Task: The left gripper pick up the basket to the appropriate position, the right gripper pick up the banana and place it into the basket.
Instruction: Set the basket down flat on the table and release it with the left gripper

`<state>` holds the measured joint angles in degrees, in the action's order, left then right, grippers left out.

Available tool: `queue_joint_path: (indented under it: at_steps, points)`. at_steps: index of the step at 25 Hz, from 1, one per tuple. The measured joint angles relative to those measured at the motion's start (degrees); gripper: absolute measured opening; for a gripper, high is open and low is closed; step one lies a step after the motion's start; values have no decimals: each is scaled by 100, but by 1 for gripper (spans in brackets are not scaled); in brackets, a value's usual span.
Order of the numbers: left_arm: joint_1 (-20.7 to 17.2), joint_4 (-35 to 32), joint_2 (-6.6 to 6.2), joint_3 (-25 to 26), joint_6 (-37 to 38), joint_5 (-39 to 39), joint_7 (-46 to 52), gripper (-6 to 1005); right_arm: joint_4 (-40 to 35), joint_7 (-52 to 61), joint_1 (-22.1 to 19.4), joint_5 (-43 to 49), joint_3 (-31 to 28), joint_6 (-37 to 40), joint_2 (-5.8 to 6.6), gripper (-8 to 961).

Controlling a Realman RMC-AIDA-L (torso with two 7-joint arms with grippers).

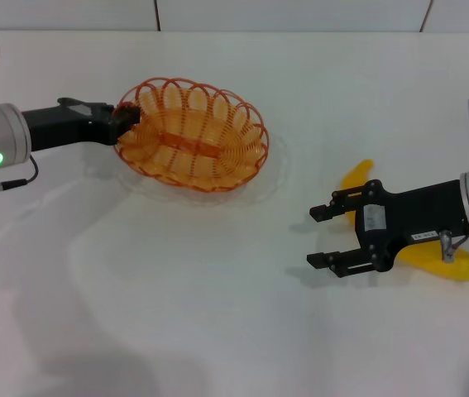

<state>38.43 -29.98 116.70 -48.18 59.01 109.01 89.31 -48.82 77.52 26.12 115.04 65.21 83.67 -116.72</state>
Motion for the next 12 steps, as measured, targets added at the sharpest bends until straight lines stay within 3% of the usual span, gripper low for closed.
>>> queue_joint_path:
  at_steps: [12]
  points:
    - [-2,497,18,-20,-390,-463,-242,81,-22,0,35,-46,0,19,0,703]
